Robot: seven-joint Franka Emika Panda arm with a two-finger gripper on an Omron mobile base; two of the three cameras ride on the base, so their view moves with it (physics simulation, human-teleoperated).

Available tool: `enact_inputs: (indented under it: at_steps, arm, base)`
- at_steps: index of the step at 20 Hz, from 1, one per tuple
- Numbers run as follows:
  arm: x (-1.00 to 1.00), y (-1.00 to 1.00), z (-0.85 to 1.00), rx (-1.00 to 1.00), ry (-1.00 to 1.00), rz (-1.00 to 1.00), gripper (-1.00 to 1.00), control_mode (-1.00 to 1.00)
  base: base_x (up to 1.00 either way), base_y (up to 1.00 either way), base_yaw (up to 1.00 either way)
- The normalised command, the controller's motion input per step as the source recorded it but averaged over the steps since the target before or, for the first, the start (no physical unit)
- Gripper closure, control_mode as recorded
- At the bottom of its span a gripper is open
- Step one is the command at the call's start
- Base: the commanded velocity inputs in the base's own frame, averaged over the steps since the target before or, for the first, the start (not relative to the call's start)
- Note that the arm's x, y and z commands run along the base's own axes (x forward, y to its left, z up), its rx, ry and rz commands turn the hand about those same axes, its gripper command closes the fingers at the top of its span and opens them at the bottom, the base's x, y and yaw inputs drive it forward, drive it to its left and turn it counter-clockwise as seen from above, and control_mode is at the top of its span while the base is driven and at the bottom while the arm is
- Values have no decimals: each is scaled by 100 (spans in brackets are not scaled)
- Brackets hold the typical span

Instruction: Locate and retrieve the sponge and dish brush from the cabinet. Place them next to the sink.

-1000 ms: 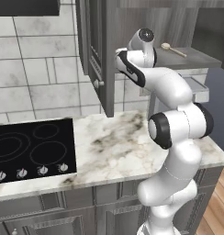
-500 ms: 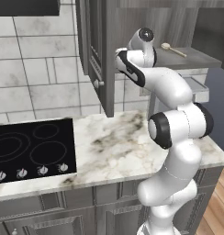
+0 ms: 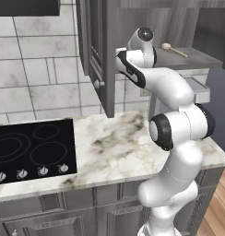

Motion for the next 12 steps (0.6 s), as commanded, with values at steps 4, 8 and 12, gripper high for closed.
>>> enact_inputs:
  at_steps: [4,8,12]
  arm:
    - [-28,4,10,-2,-1,-2,100,-100]
    - [-50,0,0,1,-2,0,100,-100]
    - [-74,0,0,1,-4,0,100,-100]
  base:
    - [0,0,0]
    - [0,0,0]
    - [0,0,0]
